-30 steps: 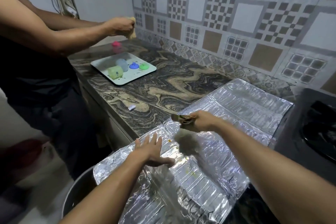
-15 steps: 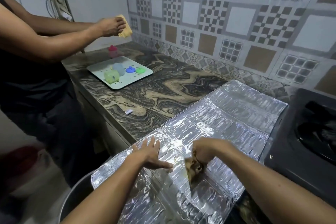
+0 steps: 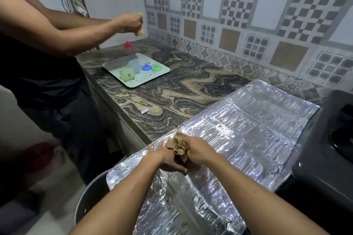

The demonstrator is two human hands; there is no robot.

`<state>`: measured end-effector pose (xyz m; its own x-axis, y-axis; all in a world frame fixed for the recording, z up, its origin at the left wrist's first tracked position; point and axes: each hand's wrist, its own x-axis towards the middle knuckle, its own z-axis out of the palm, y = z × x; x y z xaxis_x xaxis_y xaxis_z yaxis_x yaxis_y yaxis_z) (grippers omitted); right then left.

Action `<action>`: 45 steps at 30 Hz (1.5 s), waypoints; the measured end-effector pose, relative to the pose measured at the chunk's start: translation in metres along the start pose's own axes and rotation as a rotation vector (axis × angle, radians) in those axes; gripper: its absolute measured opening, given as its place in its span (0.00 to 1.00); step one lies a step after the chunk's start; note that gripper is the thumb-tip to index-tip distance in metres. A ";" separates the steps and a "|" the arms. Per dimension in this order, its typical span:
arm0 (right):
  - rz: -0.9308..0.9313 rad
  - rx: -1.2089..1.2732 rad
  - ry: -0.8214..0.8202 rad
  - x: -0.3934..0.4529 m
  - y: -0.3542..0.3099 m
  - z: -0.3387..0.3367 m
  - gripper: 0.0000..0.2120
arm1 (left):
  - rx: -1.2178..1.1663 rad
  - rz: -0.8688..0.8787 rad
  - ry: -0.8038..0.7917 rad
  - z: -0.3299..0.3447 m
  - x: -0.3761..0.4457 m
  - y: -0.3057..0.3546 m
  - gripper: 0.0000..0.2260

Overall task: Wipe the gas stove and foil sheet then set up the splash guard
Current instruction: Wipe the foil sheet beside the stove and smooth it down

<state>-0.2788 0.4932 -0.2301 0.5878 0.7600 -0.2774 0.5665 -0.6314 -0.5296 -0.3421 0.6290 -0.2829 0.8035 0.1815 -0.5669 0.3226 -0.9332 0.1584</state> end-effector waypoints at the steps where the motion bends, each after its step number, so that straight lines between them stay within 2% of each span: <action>1: 0.017 0.006 0.023 -0.007 0.008 0.004 0.23 | -0.012 -0.008 0.002 -0.001 -0.002 0.000 0.55; 3: 0.053 -0.053 0.014 -0.022 0.027 0.006 0.27 | -0.024 -0.030 -0.003 -0.003 -0.007 0.004 0.54; 7: 0.115 -0.125 -0.030 -0.052 0.060 0.003 0.27 | -0.050 0.025 0.028 -0.012 -0.018 0.001 0.49; 8: 0.128 -0.108 -0.019 -0.057 0.065 0.002 0.26 | -0.095 0.050 0.092 -0.013 -0.022 -0.002 0.42; 10: 0.144 -0.080 -0.005 -0.064 0.068 -0.001 0.24 | -0.189 0.077 0.331 -0.009 -0.029 -0.011 0.31; 12: 0.155 -0.091 -0.008 -0.066 0.066 -0.004 0.24 | -0.255 0.027 0.528 -0.004 -0.039 -0.019 0.33; 13: 0.158 -0.102 -0.023 -0.065 0.063 -0.006 0.22 | -0.289 -0.028 0.568 -0.001 -0.042 -0.024 0.34; 17: 0.172 -0.114 -0.127 -0.054 0.044 -0.026 0.15 | -0.413 -0.271 0.446 0.010 -0.045 -0.033 0.37; 19: 0.166 -0.089 -0.077 -0.045 0.032 -0.037 0.14 | -0.369 -0.301 0.418 0.012 -0.044 -0.028 0.40; 22: 0.112 -0.014 0.109 -0.035 0.015 -0.032 0.15 | -0.331 -0.336 0.452 0.011 -0.044 -0.019 0.43; 25: 0.082 0.027 0.025 -0.045 0.015 -0.004 0.19 | -0.368 -0.363 0.447 0.012 -0.044 -0.016 0.45; 28: -0.011 -0.115 0.025 -0.065 0.028 0.015 0.21 | -0.389 -0.379 0.434 0.013 -0.041 -0.015 0.46; 32: 0.145 -0.168 -0.015 -0.107 0.044 0.007 0.15 | -0.393 -0.401 0.411 0.012 -0.041 -0.011 0.44; 35: 0.259 -0.358 -0.109 -0.129 0.046 -0.005 0.12 | -0.386 -0.401 0.425 0.014 -0.042 -0.009 0.40; 38: 0.280 -0.403 -0.180 -0.130 0.038 -0.023 0.08 | -0.350 -0.391 0.430 0.018 -0.043 -0.007 0.36; 40: 0.255 -0.310 -0.100 -0.124 0.035 -0.032 0.10 | -0.315 -0.378 0.424 0.020 -0.044 -0.007 0.34; 42: 0.194 -0.124 0.062 -0.112 0.030 -0.034 0.12 | -0.297 -0.380 0.415 0.020 -0.045 -0.007 0.34; 45: 0.022 0.070 0.210 -0.093 0.015 -0.013 0.14 | -0.280 -0.393 0.392 0.019 -0.046 -0.007 0.35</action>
<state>-0.3172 0.4115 -0.2014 0.7112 0.6927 -0.1200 0.5150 -0.6295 -0.5819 -0.3906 0.6210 -0.2732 0.7047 0.6449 -0.2957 0.7080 -0.6662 0.2343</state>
